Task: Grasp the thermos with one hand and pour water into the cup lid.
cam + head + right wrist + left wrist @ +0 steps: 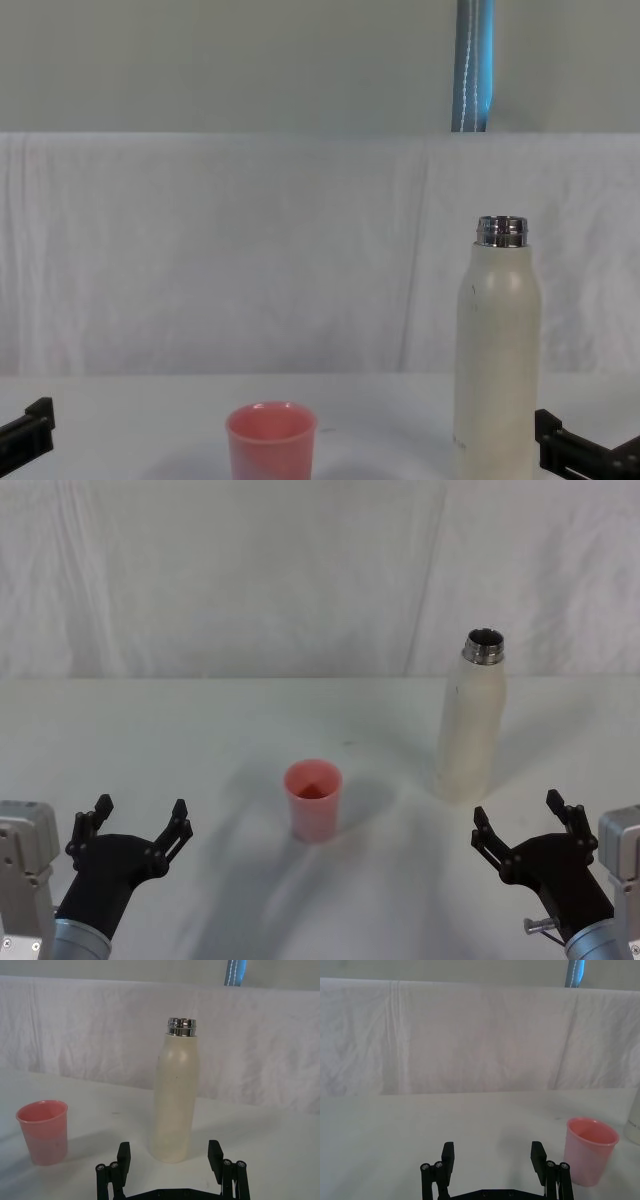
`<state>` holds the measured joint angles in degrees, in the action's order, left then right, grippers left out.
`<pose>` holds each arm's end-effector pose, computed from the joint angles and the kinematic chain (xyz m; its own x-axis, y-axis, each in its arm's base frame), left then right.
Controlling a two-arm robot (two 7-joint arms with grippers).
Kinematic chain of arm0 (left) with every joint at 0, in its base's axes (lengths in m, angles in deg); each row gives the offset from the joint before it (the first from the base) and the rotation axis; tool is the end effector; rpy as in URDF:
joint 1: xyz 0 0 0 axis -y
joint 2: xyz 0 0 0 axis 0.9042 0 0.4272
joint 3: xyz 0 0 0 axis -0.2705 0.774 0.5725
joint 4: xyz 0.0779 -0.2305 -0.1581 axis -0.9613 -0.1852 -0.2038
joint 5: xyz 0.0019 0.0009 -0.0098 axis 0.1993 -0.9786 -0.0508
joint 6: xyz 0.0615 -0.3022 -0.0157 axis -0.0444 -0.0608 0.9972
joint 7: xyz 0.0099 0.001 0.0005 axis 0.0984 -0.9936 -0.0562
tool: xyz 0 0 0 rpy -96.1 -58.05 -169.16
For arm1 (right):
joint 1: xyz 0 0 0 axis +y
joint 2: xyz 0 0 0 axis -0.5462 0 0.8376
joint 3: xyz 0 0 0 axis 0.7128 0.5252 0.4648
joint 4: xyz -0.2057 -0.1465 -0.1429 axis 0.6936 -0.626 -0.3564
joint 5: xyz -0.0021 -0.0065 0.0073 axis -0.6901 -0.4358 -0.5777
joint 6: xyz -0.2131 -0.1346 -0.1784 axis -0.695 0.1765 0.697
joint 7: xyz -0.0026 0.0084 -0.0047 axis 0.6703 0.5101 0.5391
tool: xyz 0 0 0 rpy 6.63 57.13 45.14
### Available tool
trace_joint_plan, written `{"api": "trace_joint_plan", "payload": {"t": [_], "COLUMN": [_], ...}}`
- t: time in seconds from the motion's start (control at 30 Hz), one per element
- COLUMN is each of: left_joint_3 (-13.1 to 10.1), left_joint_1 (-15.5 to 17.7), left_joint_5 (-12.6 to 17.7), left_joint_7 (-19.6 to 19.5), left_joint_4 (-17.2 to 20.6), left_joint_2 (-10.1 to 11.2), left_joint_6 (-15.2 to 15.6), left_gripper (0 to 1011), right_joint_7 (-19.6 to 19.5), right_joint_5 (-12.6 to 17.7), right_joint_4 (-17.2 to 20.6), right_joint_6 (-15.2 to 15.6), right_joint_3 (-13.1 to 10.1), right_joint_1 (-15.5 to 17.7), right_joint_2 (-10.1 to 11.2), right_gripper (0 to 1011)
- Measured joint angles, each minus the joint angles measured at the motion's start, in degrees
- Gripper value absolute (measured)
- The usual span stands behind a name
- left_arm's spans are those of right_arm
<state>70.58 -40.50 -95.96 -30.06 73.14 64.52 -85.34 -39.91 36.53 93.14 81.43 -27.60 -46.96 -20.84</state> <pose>0.2529 0.0375 -0.2853 0.1243 0.9917 -0.0327 -0.9921 0.1238 -0.0177 0.2659 0.0383 -0.2976 0.2626 -0.9626 0.0674 0.9628 0.2660 0.0478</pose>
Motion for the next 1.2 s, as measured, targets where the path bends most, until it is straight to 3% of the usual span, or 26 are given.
{"api": "trace_joint_plan", "payload": {"t": [1.2], "left_joint_3": [0.0], "left_joint_1": [0.0], "left_joint_5": [0.0], "left_joint_7": [0.0], "left_joint_4": [0.0], "left_joint_2": [0.0], "left_joint_6": [0.0], "left_gripper": [1001], "right_joint_7": [0.0], "right_joint_5": [0.0], "right_joint_4": [0.0], "right_joint_6": [0.0], "right_joint_3": [0.0], "right_joint_1": [0.0], "right_joint_2": [0.0], "right_gripper": [1001]}}
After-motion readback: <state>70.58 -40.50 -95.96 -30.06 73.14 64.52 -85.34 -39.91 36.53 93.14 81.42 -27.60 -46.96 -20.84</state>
